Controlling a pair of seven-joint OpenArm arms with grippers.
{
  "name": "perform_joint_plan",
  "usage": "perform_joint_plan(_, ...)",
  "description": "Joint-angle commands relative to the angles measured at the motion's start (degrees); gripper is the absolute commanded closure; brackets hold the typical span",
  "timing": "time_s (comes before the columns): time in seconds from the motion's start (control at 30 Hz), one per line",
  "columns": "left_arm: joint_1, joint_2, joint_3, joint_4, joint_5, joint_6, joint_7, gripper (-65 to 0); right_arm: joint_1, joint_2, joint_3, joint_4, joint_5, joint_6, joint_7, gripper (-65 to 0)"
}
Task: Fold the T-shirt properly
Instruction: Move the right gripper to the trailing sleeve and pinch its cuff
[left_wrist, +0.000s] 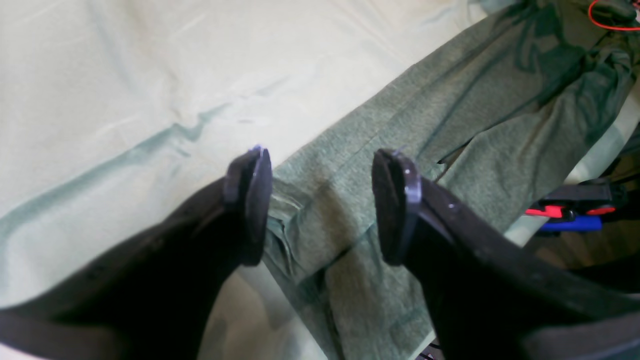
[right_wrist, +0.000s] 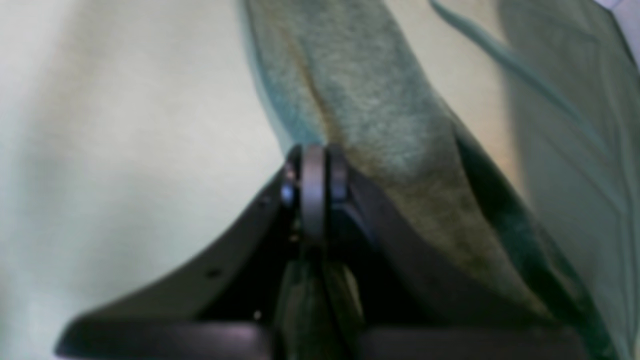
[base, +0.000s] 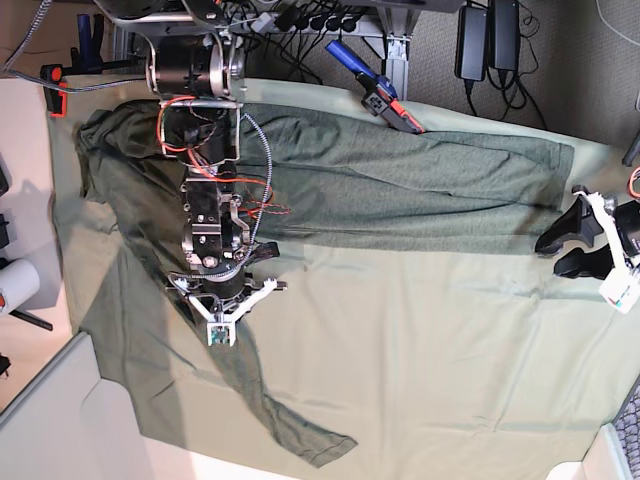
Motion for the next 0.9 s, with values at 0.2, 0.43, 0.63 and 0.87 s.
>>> perform_joint_plan(0.2, -0.8, -1.1, -0.5, 0.8, -0.5, -0.7, -1.1, -35.7, 1.3, -1.5, -1.2, 7.6, 0.9, 3.0, -2.2, 0.0)
perform_joint_plan(0.43, -0.8, -1.1, -0.5, 0.8, -0.1, -0.7, -1.6, -35.7, -6.0, -1.5, -11.0, 21.8, 1.9, 4.7, -7.9, 0.0)
perform_joint_plan(0.63, -0.8, -1.1, -0.5, 0.8, -0.1, -0.7, -1.9, -35.7, -18.5, 2.2, -16.8, 36.4, 1.9, 4.6, -9.5, 0.0)
perform_joint_plan(0.87, -0.8, -1.1, -0.5, 0.8, -0.1, -0.7, -3.1, -35.7, -33.2, 9.3, -16.8, 51.3, 1.5, 4.6, -9.6, 0.0)
